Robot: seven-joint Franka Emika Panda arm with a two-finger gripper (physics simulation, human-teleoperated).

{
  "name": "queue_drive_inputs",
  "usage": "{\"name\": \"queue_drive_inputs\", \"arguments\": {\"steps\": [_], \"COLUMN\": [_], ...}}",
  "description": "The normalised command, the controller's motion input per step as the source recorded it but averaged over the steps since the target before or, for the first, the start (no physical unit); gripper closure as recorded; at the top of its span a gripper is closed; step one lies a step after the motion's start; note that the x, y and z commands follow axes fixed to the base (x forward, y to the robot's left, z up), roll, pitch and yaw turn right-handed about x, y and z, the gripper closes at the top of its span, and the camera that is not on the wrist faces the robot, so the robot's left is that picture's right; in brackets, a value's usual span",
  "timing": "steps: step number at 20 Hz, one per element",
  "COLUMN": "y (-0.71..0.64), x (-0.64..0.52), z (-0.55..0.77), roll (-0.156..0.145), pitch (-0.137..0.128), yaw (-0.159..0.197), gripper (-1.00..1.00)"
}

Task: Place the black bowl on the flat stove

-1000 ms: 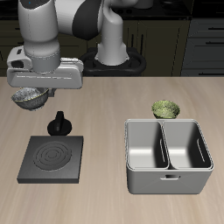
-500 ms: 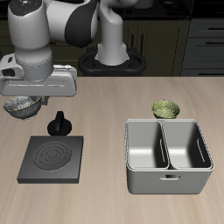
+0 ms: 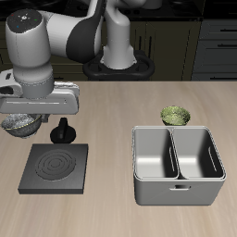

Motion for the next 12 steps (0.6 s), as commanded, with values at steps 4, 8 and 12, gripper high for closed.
{"name": "queue_drive_inputs", "arguments": {"steps": [4,8,12], "y": [0.05,0.06,0.14], "x": [0.15,0.13,0.06], "z": [-0.33,-0.5,-0.38], "roll": [0.009,-0.024,0.015], "pitch": [0.029,0.052,0.049], "yaw": [0.014,-0.008,0.019], "gripper": [1.0,1.0,1.0]}}
